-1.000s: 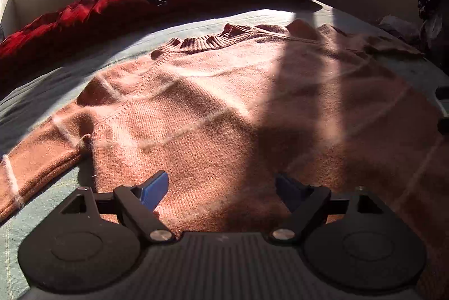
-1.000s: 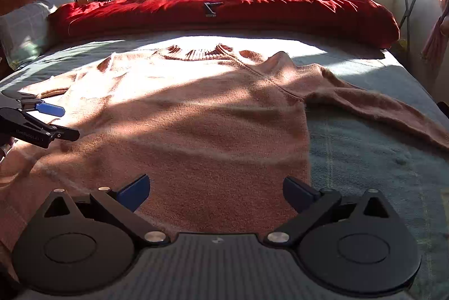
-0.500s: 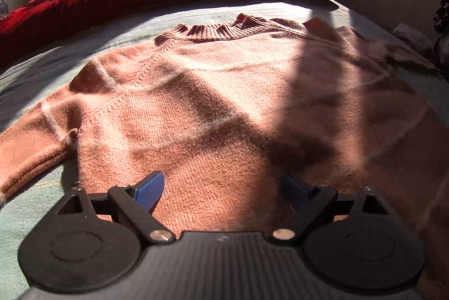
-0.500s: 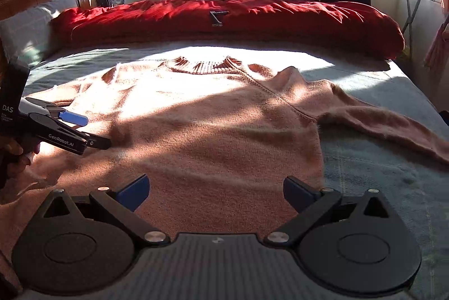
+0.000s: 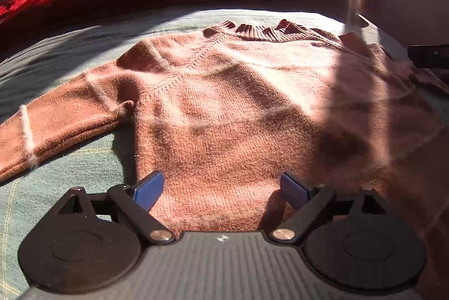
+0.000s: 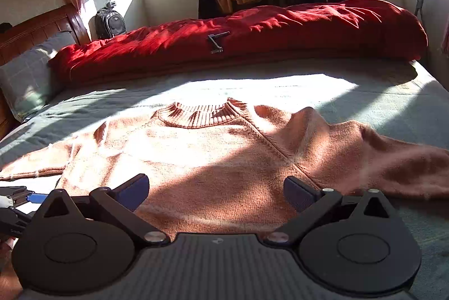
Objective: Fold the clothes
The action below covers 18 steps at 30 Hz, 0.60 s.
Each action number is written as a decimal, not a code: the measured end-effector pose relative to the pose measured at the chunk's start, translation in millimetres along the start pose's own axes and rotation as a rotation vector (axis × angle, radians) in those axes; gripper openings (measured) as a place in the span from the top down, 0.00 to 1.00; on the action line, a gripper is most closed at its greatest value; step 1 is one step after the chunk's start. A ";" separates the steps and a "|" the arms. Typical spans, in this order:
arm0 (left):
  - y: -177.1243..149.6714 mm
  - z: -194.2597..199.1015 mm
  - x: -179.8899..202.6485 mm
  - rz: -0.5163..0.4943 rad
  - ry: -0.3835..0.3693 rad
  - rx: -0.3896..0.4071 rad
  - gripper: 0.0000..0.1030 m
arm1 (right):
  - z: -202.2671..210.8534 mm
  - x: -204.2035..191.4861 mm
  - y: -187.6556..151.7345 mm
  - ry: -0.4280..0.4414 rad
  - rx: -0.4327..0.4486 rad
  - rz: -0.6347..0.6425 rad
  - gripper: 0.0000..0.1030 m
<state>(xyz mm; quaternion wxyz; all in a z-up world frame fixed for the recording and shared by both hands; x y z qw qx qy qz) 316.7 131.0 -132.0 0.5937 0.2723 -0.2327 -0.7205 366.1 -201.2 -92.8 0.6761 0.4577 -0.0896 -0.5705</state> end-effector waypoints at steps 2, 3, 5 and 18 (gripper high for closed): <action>-6.1 11.3 0.7 0.006 0.001 0.001 0.12 | -17.9 13.9 3.6 0.023 -0.021 -0.049 0.00; -9.4 17.3 0.0 0.008 0.009 0.000 0.12 | -26.8 20.8 5.4 0.034 -0.032 -0.074 0.00; -14.9 28.4 -1.8 0.017 0.031 0.001 0.12 | -40.6 39.4 1.4 0.021 -0.068 -0.120 0.00; -19.4 67.2 60.3 -0.038 -0.018 0.066 0.12 | 17.8 22.8 -18.1 0.122 -0.120 0.012 0.00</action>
Point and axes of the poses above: each gripper's, at about its wrist camera, not at the fingertips, and z roughly against the way its jaws point, x to its right, y to its top, the point moved 7 cm from there along -z, roughly the way its jaws point, and after that the axes turned 13 degrees about y, right-handed, at the moved point
